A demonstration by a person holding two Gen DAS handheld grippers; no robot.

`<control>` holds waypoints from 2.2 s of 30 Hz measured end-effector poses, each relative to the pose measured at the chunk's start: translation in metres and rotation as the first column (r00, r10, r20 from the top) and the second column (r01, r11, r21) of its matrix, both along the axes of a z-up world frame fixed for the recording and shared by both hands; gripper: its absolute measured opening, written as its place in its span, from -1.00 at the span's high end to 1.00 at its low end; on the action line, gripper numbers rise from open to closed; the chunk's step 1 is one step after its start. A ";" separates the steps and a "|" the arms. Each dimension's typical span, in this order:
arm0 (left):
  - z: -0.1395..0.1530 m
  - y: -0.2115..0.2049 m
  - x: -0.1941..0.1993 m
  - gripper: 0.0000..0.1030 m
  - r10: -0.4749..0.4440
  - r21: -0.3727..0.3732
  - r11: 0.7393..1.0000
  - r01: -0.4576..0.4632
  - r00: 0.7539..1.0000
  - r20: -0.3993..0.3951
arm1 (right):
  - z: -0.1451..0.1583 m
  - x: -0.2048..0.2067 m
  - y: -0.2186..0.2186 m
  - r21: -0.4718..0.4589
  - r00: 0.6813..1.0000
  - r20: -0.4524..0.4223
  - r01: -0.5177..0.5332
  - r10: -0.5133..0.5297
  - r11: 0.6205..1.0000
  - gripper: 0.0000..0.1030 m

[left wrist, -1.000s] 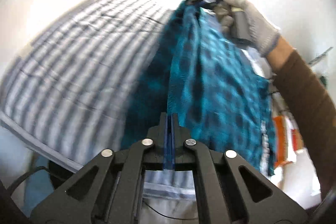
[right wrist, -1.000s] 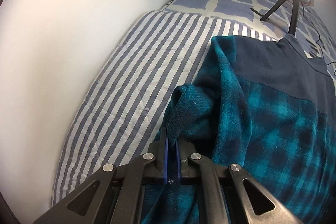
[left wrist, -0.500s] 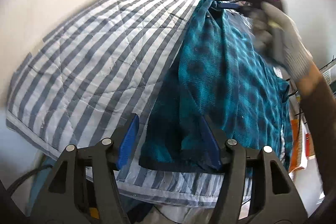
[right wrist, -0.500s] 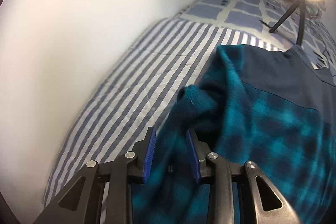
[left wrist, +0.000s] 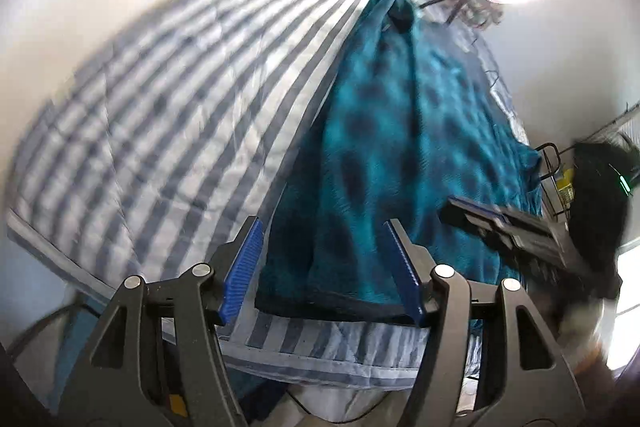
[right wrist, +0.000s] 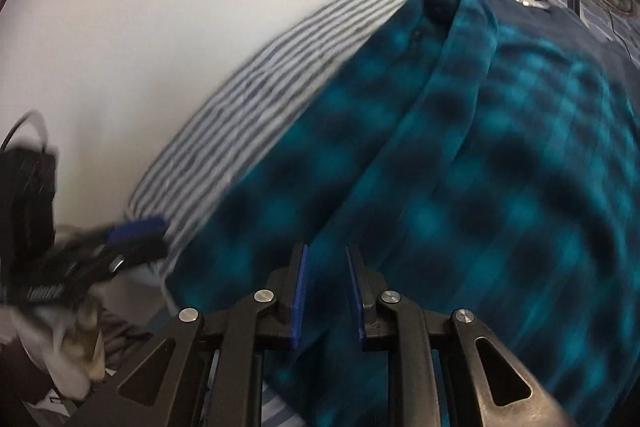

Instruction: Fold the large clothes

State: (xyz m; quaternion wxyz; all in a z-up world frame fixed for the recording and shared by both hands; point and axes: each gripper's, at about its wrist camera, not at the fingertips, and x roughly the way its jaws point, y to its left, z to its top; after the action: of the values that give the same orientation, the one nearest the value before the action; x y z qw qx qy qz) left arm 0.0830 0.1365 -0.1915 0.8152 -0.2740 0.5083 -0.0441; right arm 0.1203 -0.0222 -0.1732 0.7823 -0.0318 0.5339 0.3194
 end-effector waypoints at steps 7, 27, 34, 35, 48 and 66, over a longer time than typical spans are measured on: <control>-0.031 0.002 0.009 0.69 0.002 -0.028 1.000 -0.004 0.996 -0.093 | -0.019 -0.037 0.013 0.000 0.999 0.041 -0.004 0.004 1.000 0.80; -0.008 0.004 -0.003 0.90 -0.002 -0.089 0.996 0.002 1.000 -0.004 | -0.036 -0.071 0.037 -0.130 0.995 0.007 -0.101 0.102 0.986 0.75; 0.003 -0.003 -0.006 0.90 -0.005 -0.053 0.999 0.007 0.999 0.034 | 0.004 -0.049 0.016 -0.038 0.998 0.059 -0.020 0.022 0.999 0.12; 0.005 -0.005 -0.007 0.90 -0.010 -0.053 0.999 0.013 0.999 0.039 | 0.009 -0.040 0.013 -0.027 0.998 0.066 -0.006 0.008 1.000 0.10; 0.033 -0.050 -0.004 0.90 -0.116 0.054 0.993 0.110 0.985 0.131 | 0.020 0.100 0.056 0.015 0.985 -0.020 0.174 -0.174 0.985 -0.31; 0.042 -0.091 0.005 0.90 -0.213 0.118 0.974 0.195 0.963 0.165 | -0.032 0.173 0.112 -0.415 0.984 0.085 0.175 -0.154 0.893 0.52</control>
State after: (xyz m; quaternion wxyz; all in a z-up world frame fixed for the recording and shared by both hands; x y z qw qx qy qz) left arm 0.0881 0.0458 -0.1495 0.8608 -0.1738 0.4612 -0.1266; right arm 0.2933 0.0893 -0.2054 0.7942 -0.1624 0.5713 0.1284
